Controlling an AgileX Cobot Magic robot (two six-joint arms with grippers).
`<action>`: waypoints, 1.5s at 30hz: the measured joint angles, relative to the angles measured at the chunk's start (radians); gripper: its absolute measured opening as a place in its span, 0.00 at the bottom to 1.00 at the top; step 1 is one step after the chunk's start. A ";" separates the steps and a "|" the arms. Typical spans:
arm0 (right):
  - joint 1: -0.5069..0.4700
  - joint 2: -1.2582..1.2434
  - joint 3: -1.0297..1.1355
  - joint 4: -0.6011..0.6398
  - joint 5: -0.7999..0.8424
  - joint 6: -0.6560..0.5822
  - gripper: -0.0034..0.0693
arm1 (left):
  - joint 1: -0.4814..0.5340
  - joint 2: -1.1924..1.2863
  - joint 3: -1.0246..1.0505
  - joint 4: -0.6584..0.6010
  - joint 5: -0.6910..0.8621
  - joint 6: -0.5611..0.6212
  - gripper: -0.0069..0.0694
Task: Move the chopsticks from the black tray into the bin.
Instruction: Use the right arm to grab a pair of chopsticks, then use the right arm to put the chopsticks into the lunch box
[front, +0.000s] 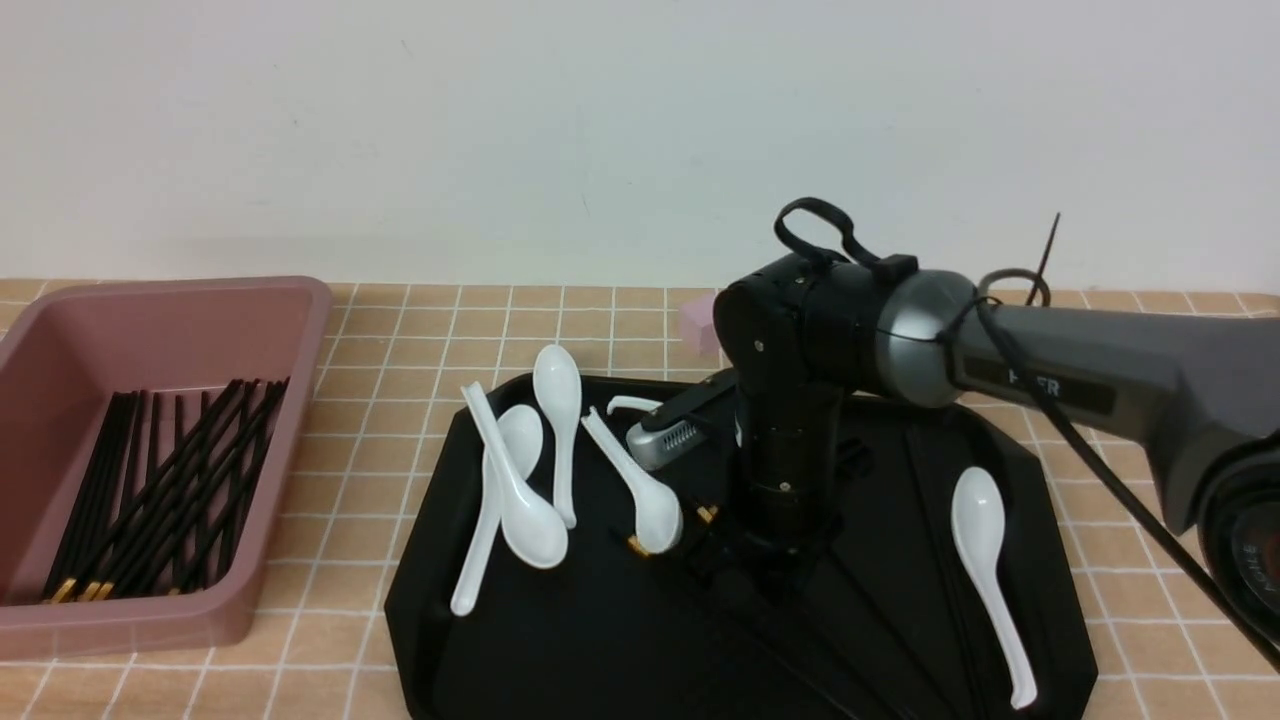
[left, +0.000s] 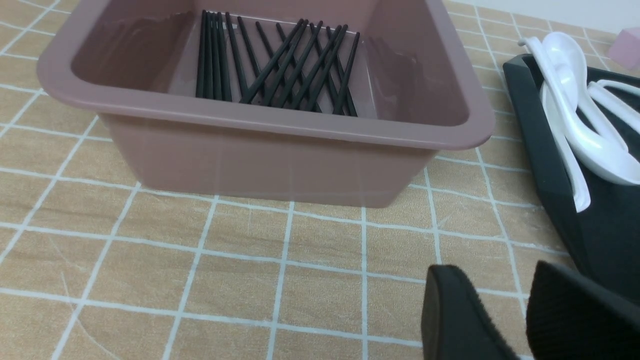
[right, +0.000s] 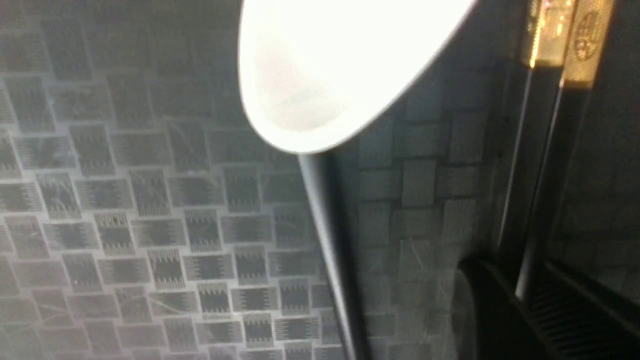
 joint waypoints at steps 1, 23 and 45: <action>0.000 -0.007 0.002 0.000 0.000 0.000 0.22 | 0.000 0.000 0.000 0.000 0.000 0.000 0.40; 0.001 -0.215 0.031 -0.047 0.102 0.042 0.22 | 0.000 0.000 0.000 0.000 0.000 0.000 0.40; 0.151 -0.173 -0.262 0.749 -0.548 -0.114 0.22 | 0.000 0.000 0.000 0.000 0.000 0.000 0.40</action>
